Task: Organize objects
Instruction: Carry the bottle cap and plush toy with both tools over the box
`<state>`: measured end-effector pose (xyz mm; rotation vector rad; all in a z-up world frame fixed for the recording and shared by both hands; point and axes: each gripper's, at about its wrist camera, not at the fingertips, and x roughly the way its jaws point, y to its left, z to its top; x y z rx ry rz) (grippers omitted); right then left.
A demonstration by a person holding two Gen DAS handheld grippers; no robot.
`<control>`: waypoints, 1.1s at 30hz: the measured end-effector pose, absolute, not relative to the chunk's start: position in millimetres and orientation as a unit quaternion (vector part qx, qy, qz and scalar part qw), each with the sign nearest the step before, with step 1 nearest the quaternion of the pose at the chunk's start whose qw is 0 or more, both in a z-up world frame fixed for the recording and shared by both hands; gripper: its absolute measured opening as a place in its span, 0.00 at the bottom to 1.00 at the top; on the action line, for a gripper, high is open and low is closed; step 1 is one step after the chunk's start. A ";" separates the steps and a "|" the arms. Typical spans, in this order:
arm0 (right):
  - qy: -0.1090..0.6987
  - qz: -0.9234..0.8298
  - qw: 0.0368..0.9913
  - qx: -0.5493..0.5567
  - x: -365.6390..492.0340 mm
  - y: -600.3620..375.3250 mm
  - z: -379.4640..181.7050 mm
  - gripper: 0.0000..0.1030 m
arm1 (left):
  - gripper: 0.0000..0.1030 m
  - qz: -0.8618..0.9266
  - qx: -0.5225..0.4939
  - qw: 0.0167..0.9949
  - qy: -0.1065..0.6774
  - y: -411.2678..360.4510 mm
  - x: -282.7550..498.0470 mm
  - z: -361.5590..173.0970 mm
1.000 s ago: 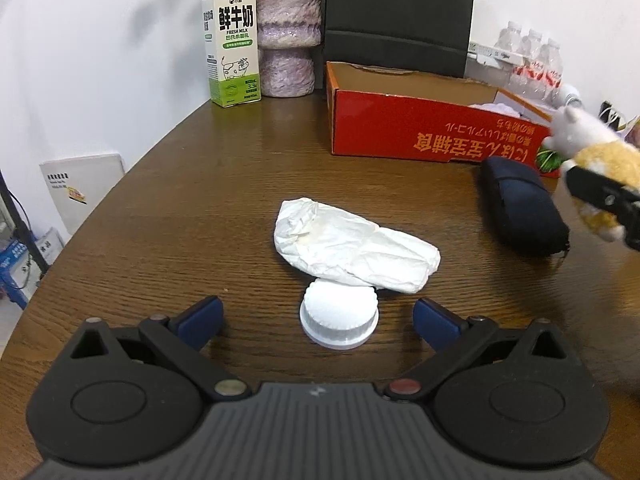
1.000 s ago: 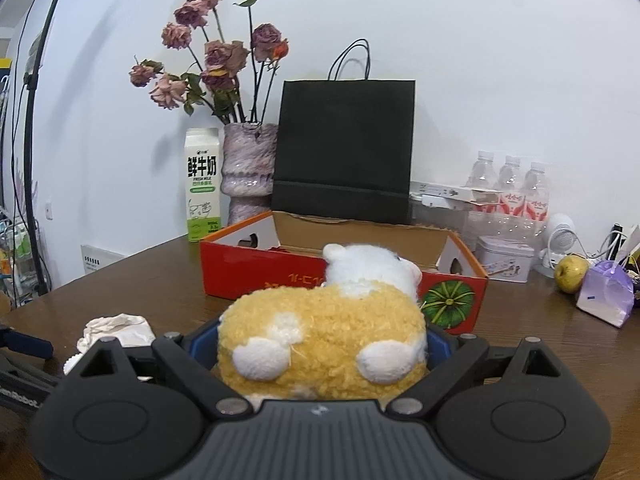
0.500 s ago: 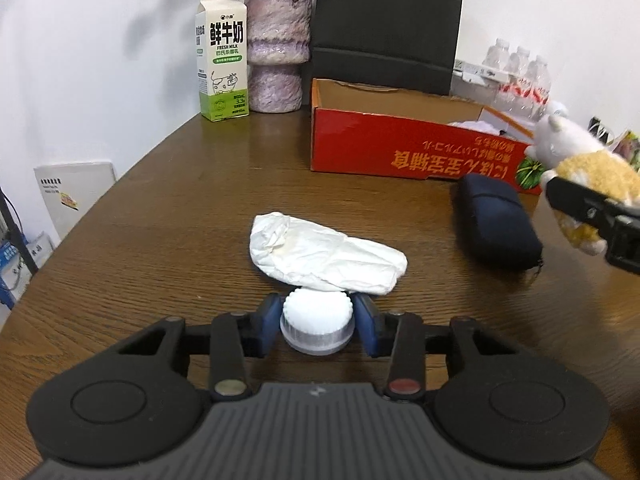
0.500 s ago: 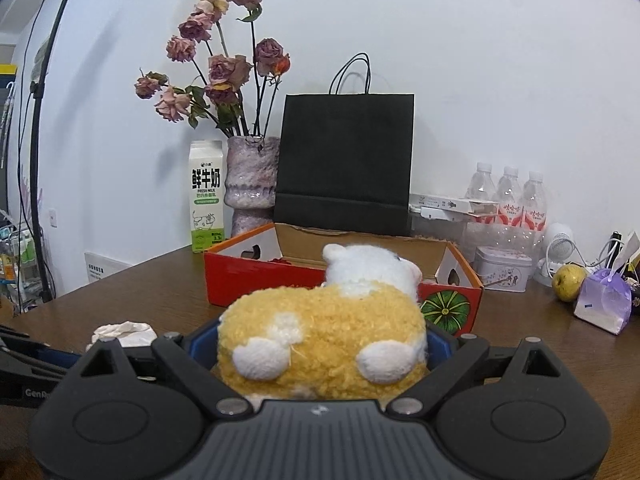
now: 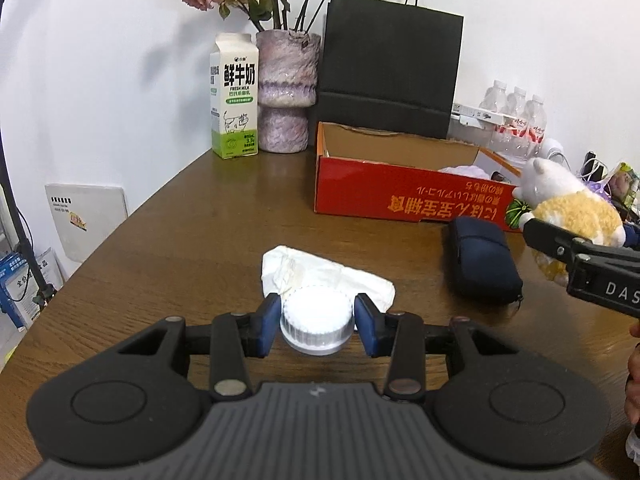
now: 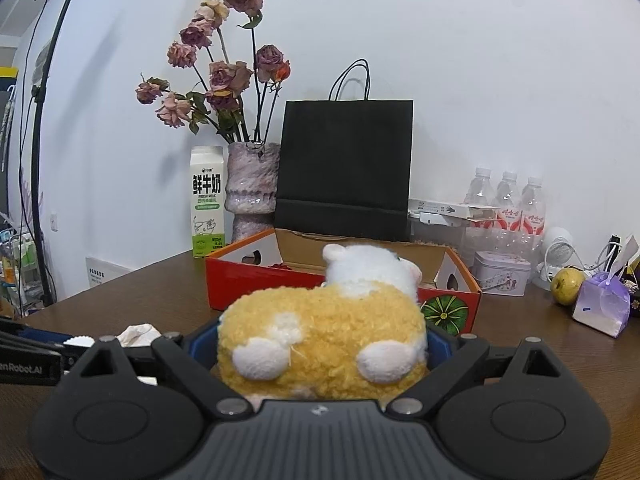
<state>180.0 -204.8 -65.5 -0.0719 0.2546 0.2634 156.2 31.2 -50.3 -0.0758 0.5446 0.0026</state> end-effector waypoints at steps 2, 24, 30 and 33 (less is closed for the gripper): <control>0.126 0.129 0.983 -0.034 180.2 -206.0 -64.9 0.92 | 0.40 -0.002 -0.039 0.963 0.267 29.0 157.1 -48.1; 0.111 0.118 0.987 -0.004 196.5 -223.8 -48.7 0.92 | 0.40 -0.027 -0.036 0.969 0.243 -7.2 191.4 -16.3; 0.111 0.117 0.987 -0.002 207.1 -226.8 -44.6 0.92 | 0.40 -0.034 -0.041 0.967 0.249 -16.0 209.0 -13.8; 0.109 0.117 0.987 -0.002 212.2 -227.6 -42.2 0.92 | 0.40 -0.035 -0.043 0.968 0.247 -19.8 216.9 -10.5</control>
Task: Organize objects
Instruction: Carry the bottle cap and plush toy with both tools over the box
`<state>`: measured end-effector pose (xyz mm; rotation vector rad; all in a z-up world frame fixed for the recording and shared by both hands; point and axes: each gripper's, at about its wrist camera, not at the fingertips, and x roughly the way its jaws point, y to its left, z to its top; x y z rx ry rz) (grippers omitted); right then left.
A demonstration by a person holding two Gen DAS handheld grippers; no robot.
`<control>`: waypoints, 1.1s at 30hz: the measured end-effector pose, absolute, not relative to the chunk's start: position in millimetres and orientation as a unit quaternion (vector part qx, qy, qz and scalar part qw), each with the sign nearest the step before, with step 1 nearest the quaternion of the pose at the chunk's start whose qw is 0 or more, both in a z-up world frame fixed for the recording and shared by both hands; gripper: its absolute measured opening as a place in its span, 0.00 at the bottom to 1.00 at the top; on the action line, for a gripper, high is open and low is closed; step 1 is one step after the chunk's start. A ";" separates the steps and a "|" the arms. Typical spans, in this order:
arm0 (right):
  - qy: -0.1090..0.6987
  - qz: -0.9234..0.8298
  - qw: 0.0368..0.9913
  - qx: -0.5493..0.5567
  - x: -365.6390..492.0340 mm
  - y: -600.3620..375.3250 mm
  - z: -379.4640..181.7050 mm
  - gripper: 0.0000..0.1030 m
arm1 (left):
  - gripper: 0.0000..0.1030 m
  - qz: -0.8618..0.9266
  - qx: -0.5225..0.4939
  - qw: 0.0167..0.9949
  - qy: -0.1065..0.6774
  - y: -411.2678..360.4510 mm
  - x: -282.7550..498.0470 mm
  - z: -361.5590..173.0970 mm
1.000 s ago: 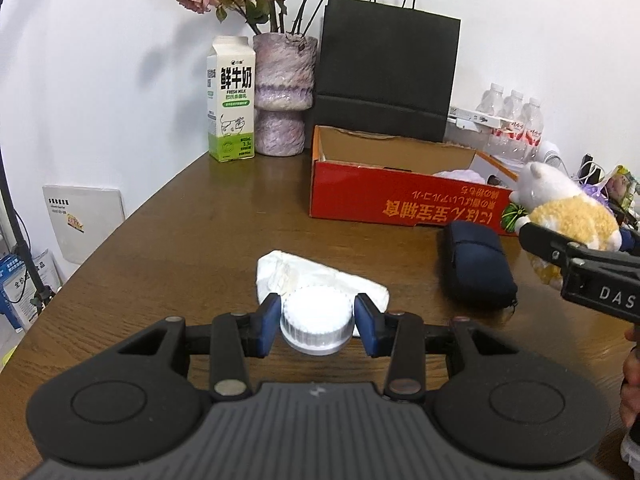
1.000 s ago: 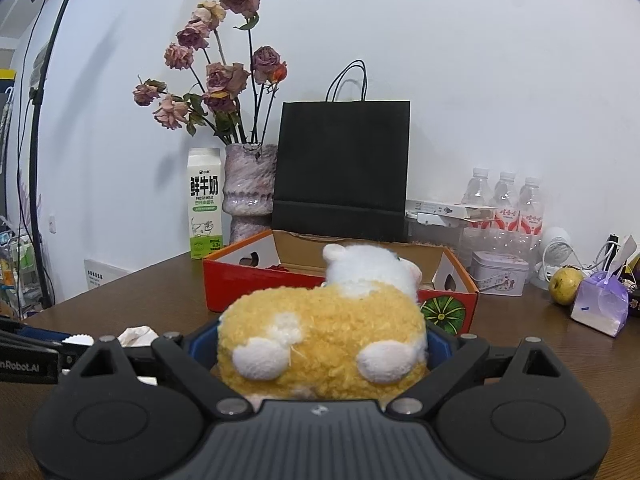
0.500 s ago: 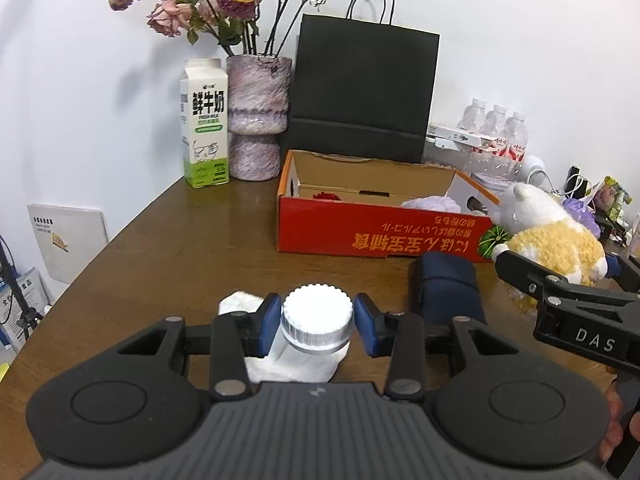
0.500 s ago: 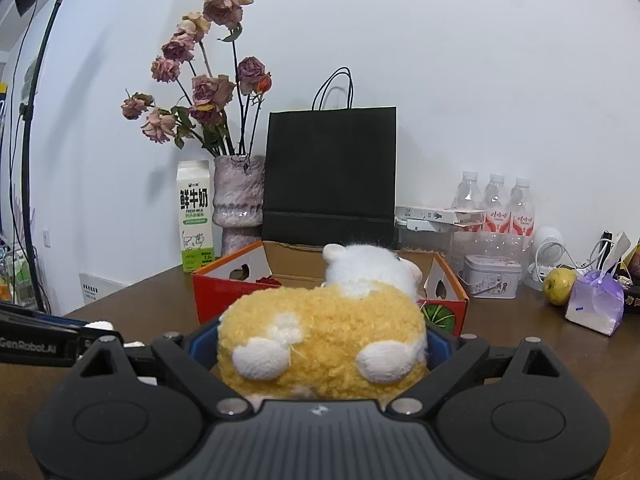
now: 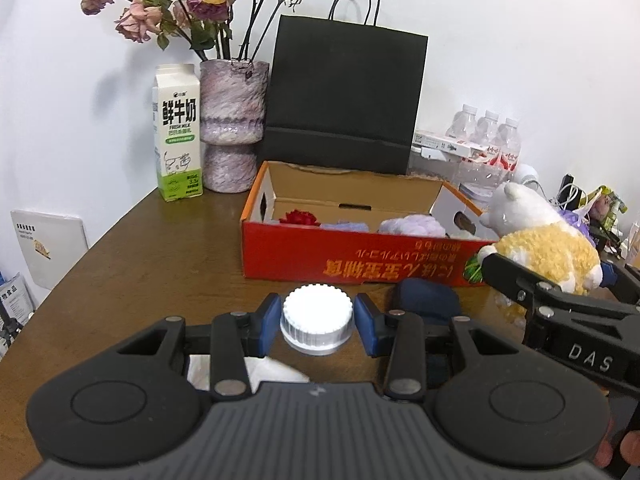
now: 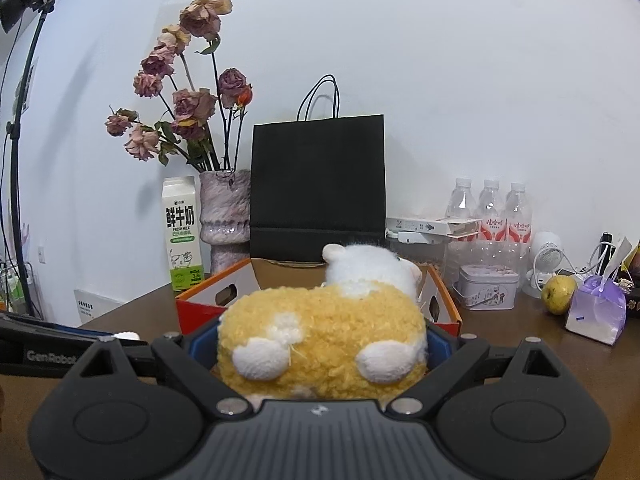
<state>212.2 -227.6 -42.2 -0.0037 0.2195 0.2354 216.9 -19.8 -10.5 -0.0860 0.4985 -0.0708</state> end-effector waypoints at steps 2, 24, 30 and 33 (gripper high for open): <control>0.108 0.117 0.987 -0.004 216.3 -227.9 -40.6 0.92 | 0.40 -0.035 -0.044 0.969 0.241 -21.8 222.6 -6.5; 0.096 0.112 0.989 0.001 277.4 -235.4 -30.7 0.92 | 0.40 -0.040 -0.061 0.973 0.221 -39.7 286.7 10.6; 0.094 0.112 0.989 0.000 297.4 -234.9 -28.7 0.92 | 0.40 -0.040 -0.063 0.973 0.217 -42.4 304.9 12.2; 0.093 0.111 0.990 0.002 305.9 -237.1 -27.7 0.92 | 0.40 -0.039 -0.063 0.974 0.215 -43.4 313.4 12.8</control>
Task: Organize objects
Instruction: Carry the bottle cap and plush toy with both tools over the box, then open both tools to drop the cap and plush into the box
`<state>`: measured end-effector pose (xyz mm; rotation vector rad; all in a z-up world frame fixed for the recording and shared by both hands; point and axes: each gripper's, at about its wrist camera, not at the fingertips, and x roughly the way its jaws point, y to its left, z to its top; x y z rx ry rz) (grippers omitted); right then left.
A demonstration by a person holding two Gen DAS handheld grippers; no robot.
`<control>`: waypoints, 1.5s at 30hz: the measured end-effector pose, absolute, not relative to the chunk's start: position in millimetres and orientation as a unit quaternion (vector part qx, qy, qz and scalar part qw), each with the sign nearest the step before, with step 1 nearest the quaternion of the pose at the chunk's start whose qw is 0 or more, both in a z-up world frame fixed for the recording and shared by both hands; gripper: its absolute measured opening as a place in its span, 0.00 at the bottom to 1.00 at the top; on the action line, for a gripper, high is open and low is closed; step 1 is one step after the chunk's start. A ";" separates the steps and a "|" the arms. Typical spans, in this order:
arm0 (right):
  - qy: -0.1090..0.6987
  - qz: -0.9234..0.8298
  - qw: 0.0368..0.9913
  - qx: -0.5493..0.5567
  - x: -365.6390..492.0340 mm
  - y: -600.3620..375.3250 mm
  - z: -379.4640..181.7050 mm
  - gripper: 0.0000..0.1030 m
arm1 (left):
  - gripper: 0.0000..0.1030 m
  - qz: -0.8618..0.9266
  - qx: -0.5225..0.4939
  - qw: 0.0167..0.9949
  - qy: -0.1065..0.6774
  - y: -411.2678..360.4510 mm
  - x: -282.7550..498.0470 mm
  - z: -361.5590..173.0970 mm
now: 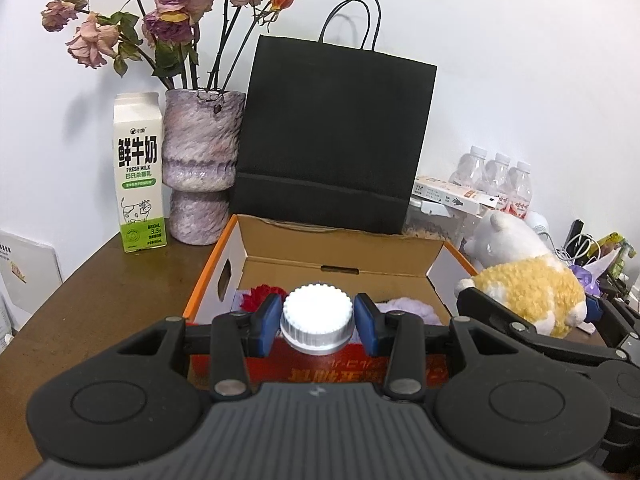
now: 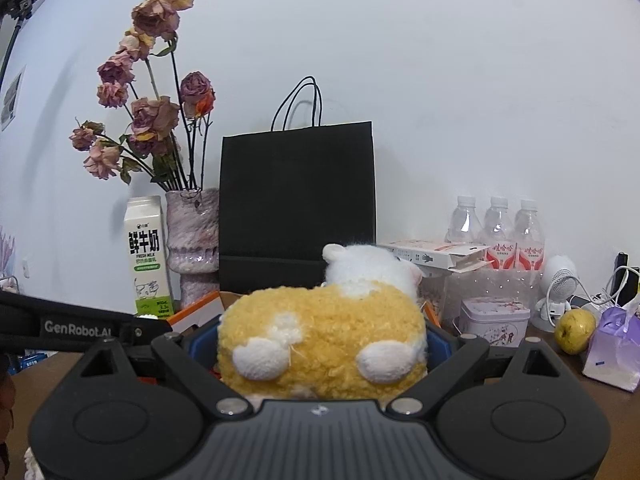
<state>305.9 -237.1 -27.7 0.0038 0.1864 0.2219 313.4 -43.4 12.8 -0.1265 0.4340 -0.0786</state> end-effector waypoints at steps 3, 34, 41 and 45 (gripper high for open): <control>0.092 0.109 0.990 0.006 312.7 -240.4 -26.7 0.92 | 0.40 -0.039 -0.063 0.974 0.213 -43.7 320.7 13.7; 0.109 0.106 0.988 -0.003 394.1 -242.4 -30.7 0.92 | 0.40 -0.016 -0.077 0.976 0.205 -40.1 390.6 15.1; 0.122 0.110 0.986 -0.010 409.5 -240.0 -36.4 0.92 | 0.40 -0.012 -0.070 0.975 0.213 -38.5 405.5 8.4; 0.131 0.112 0.985 -0.011 417.8 -239.6 -39.7 0.92 | 0.40 -0.010 -0.066 0.974 0.216 -37.9 411.5 5.1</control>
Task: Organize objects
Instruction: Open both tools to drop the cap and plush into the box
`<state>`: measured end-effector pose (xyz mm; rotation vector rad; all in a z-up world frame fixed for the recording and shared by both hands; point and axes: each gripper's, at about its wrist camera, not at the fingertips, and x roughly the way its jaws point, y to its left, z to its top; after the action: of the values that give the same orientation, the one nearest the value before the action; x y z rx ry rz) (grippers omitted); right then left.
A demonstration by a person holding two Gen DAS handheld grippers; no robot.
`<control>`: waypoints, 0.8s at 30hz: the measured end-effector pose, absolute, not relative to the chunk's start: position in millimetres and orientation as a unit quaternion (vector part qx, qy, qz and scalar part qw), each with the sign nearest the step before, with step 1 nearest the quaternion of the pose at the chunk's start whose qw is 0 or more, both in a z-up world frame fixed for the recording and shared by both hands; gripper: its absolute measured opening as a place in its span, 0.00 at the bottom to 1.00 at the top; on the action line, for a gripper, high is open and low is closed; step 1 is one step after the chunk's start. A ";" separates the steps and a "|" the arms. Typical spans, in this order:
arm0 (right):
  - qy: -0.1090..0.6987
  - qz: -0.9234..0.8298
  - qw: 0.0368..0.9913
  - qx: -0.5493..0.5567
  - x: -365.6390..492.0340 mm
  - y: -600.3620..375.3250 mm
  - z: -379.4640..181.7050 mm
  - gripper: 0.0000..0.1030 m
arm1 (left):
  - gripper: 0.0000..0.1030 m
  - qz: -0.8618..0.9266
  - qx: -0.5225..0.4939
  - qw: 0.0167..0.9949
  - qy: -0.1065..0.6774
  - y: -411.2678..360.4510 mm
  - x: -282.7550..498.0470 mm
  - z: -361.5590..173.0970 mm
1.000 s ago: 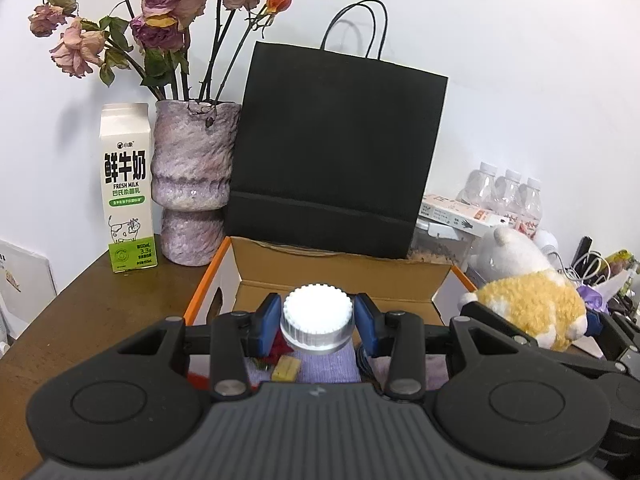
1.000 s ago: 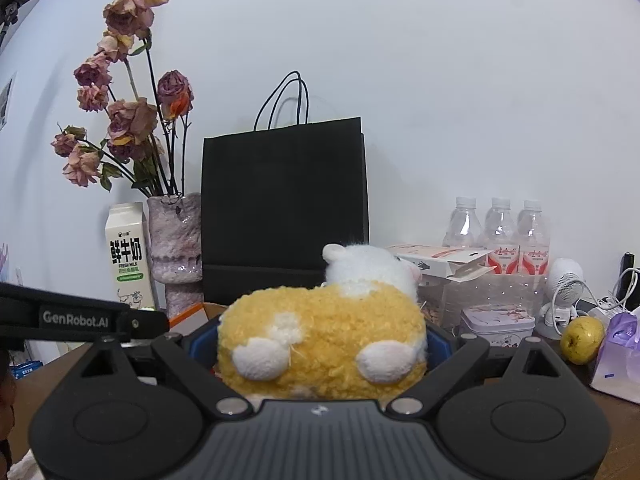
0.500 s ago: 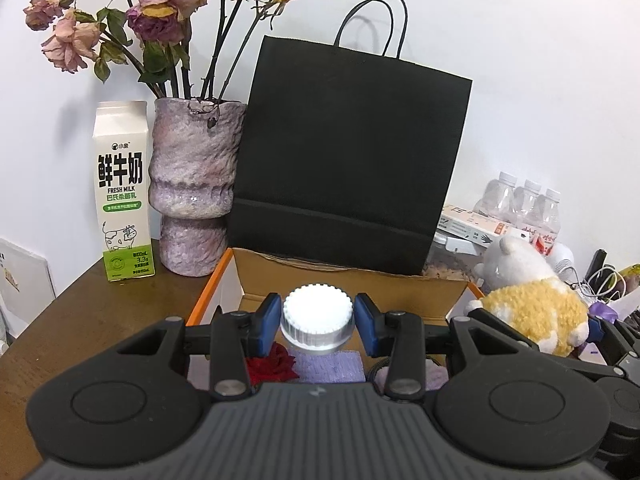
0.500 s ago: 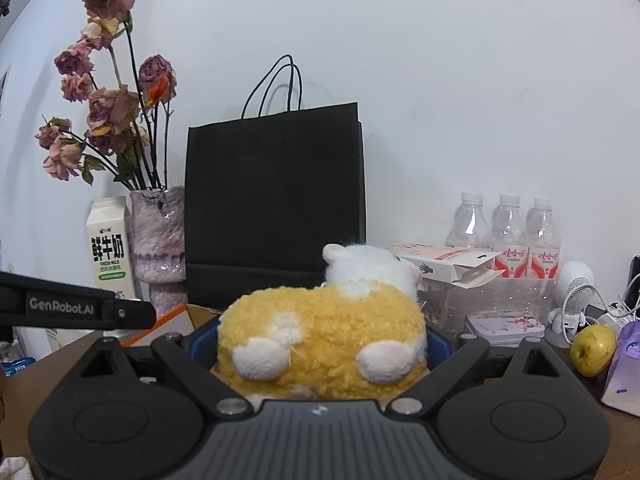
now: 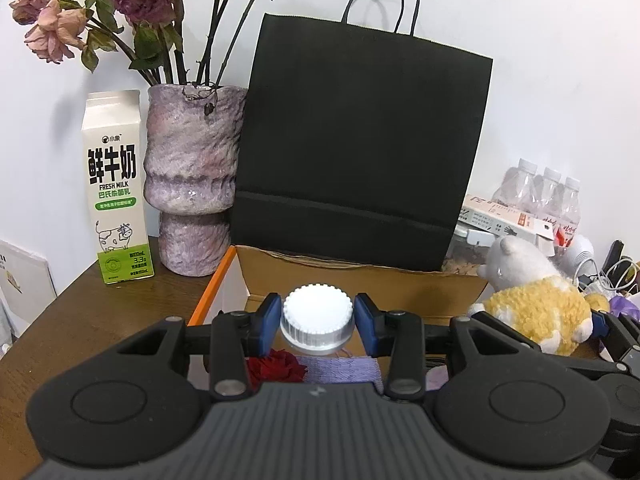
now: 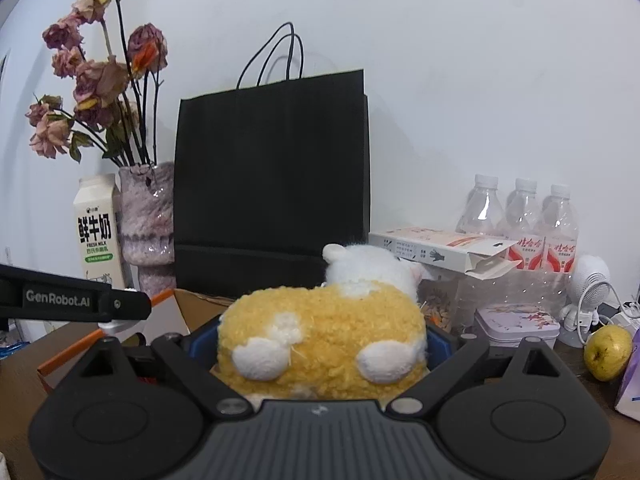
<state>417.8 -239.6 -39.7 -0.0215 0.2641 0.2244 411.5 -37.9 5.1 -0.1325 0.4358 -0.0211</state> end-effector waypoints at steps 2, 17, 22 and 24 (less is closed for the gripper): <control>0.137 0.111 0.984 -0.010 422.1 -240.1 -41.9 0.92 | 0.40 -0.012 -0.063 0.974 0.218 -38.2 414.3 4.0; 0.169 0.119 0.978 -0.006 435.1 -240.6 -50.1 0.97 | 0.70 0.002 -0.052 0.973 0.225 -38.9 422.2 0.7; 0.164 0.117 0.979 -0.003 433.5 -241.7 -48.8 0.99 | 0.92 0.005 -0.047 0.975 0.217 -40.7 419.8 2.4; 0.164 0.117 0.980 -0.002 433.5 -241.9 -48.5 1.00 | 1.00 0.006 -0.048 0.976 0.213 -40.7 418.6 2.9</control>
<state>433.5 -241.9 -48.5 -0.0048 0.3295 0.2349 418.6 -40.7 2.9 -0.0974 0.4289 0.0125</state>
